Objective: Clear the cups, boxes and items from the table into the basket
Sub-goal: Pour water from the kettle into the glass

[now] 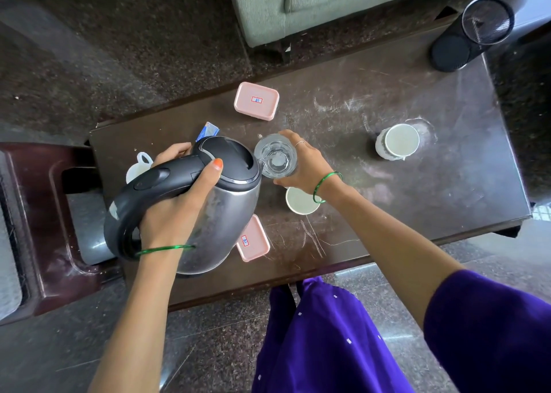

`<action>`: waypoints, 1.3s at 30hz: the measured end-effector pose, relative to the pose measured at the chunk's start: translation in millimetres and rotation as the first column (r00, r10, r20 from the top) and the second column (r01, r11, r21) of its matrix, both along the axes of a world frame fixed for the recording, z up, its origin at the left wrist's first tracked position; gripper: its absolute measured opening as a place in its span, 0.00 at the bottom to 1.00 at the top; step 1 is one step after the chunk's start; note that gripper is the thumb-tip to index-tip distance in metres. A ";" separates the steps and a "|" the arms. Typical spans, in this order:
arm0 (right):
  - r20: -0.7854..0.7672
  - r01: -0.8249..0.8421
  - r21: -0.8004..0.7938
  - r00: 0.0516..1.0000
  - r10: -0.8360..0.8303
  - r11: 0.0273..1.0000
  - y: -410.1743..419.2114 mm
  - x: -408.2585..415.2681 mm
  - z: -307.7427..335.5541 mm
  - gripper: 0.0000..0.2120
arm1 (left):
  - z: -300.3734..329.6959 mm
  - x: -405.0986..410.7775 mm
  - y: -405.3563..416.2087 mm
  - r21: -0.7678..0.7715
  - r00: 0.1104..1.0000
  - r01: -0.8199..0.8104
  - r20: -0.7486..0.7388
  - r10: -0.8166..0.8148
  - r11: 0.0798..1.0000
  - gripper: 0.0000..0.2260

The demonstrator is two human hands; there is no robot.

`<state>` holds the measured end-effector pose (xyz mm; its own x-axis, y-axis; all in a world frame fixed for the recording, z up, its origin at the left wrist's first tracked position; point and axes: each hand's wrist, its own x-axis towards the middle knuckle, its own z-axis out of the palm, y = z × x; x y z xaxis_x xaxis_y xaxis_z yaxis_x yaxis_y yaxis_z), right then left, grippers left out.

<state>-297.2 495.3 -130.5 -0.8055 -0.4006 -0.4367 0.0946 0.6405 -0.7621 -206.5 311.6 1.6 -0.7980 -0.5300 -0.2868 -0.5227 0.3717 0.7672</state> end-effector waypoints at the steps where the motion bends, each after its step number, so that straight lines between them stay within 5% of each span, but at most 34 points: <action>1: -0.001 0.000 0.000 1.000 0.000 1.000 -0.1 0.2 0.1 0.43 | -0.1 0.3 -0.3 0.001 1.000 -0.004 -0.001 0.004 1.000 0.18; 39: -0.005 -0.005 -0.012 1.000 0.005 1.000 0.6 -0.3 -2.3 0.43 | 7.5 -1.2 4.3 -0.033 0.999 0.013 0.050 -0.011 0.999 0.16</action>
<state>-297.5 495.9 -132.8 -0.8056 -0.4103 -0.4274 0.0872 0.6315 -0.7705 -207.8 316.0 9.1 -0.7895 -0.5303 -0.3089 -0.5554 0.4033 0.7272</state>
